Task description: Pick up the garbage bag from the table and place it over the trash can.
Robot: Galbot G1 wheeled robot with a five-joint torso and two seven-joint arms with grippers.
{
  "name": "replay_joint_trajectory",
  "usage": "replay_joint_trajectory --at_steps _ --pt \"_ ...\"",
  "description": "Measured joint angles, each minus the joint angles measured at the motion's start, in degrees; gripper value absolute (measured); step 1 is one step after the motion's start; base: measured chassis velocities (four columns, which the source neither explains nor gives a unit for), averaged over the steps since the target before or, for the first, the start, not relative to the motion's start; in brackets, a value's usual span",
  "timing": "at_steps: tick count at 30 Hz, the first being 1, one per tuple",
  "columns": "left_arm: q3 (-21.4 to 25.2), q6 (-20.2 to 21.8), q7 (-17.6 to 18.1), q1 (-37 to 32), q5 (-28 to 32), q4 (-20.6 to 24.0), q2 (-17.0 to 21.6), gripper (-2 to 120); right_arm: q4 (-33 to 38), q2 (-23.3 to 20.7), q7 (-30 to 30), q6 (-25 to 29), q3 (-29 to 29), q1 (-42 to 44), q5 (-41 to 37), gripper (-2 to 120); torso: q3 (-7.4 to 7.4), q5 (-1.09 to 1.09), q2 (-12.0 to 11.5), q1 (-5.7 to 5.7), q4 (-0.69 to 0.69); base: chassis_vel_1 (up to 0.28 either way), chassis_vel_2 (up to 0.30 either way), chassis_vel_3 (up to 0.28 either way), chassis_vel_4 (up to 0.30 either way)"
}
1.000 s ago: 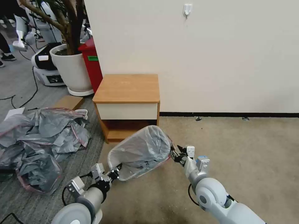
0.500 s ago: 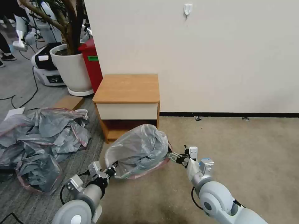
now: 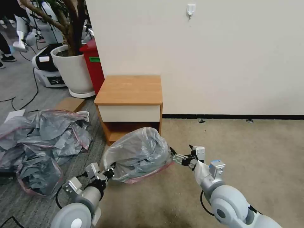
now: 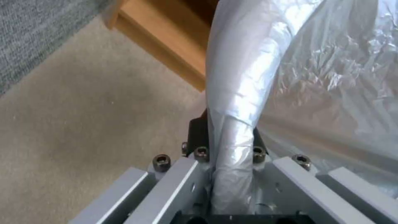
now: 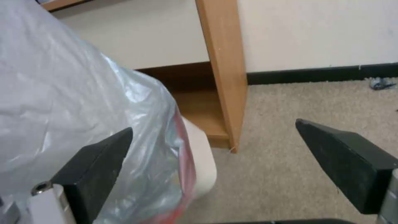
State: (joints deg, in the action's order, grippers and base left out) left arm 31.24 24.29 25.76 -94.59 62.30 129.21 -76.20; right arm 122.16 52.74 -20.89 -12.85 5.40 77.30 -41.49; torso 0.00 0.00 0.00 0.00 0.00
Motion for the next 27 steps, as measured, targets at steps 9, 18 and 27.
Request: replay_joint_trajectory --at_steps 9,18,27 --pt "-0.9 -3.0 -1.6 0.3 -5.5 -1.6 0.0 2 1.5 -0.1 0.3 2.3 5.4 4.8 9.0 97 0.00 0.00 0.0 0.00 0.00 0.000 0.000 0.000 0.000" --pt "-2.1 -7.7 -5.3 0.2 -20.2 -3.8 0.7 2 10.5 -0.1 9.9 7.1 12.5 14.2 32.2 68 0.00 -0.01 0.0 0.00 -0.01 0.000 0.000 0.000 0.000" --pt "-3.5 -14.6 -8.5 -0.2 -34.1 -5.9 0.0 2 16.2 -2.1 24.2 8.3 9.5 15.5 40.5 36 0.00 0.00 0.0 0.00 0.00 0.000 0.000 0.000 0.000"
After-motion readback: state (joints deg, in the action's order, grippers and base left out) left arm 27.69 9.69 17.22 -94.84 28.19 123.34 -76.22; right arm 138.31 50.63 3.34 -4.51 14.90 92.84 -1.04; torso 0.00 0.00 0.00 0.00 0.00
